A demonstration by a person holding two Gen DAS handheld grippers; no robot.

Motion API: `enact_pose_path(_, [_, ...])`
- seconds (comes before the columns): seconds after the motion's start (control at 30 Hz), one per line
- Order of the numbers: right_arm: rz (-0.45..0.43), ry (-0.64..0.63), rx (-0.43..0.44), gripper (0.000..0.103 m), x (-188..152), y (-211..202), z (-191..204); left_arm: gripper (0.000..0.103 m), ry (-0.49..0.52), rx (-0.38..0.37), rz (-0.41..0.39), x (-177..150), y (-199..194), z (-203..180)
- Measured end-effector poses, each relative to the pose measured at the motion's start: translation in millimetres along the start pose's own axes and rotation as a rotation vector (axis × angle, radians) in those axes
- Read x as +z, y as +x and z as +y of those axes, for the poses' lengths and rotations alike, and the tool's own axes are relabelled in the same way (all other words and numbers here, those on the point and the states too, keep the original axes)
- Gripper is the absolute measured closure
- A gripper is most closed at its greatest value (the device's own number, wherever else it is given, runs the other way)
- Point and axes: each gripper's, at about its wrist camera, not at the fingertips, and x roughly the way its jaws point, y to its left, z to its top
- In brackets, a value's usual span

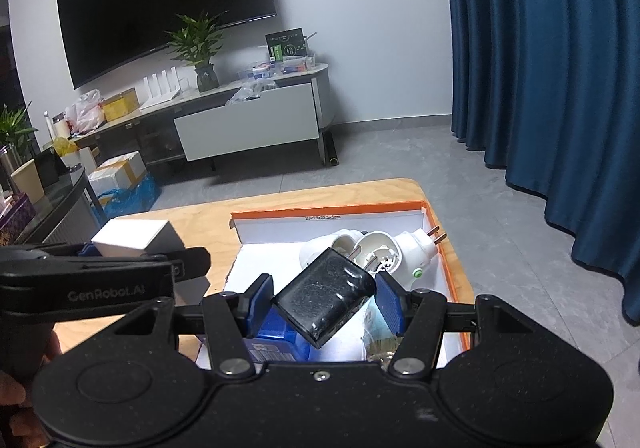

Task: Organize rigid objects
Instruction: 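Carry the white package and black charger over the orange-rimmed box, then lower both items into the box and open both grippers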

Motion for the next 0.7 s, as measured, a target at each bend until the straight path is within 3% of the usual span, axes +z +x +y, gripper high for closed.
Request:
enact_pose_path(0.57, [0.015, -0.022, -0.024, 0.034, 5, 28, -3, 0.024, -0.012, -0.009, 0.045, 17, 46, 8])
enact_pose_path(0.6, [0.004, -0.025, -0.03, 0.028, 4, 28, -4, 0.024, -0.015, -0.009, 0.051, 17, 49, 8])
enact_pose_path(0.7, [-0.009, -0.003, -0.038, 0.027, 3, 24, -10, 0.024, -0.017, -0.012, 0.065, 17, 56, 9])
